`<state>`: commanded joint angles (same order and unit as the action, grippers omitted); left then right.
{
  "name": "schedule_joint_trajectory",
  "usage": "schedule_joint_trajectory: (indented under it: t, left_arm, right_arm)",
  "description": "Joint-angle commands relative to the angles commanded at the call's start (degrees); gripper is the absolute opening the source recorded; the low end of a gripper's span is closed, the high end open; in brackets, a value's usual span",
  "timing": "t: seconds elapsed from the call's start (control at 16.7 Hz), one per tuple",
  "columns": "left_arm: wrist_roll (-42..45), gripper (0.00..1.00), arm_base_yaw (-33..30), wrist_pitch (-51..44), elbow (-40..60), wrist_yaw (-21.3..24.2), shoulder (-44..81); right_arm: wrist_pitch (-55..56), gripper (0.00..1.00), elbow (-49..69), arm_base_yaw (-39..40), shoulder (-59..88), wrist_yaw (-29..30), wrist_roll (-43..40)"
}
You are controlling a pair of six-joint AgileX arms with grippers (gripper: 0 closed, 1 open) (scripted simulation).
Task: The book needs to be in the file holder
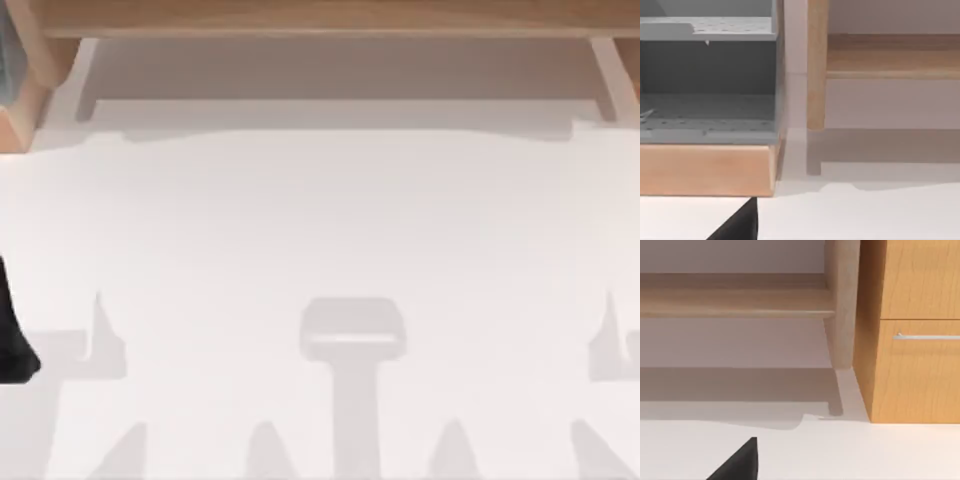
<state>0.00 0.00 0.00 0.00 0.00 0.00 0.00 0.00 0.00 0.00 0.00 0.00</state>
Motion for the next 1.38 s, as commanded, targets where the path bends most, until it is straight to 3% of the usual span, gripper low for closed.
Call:
schedule_joint_trajectory:
  t: [0.24, 0.48, 1.38]
  left_arm:
    - [0.0, 1.00, -0.5, -0.1, 1.8, -0.4, 1.7]
    - [0.1, 1.00, -3.1, -0.4, 12.5, -2.8, 12.3]
    - [0.4, 1.00, -19.1, -2.7, 93.6, -17.3, 90.1]
  right_arm:
    - [0.0, 1.00, 0.0, 0.0, 0.0, 0.0, 0.0]
    - [0.0, 1.00, 0.0, 0.0, 0.0, 0.0, 0.0]
    - [0.0, 1.00, 0.0, 0.0, 0.0, 0.0, 0.0]
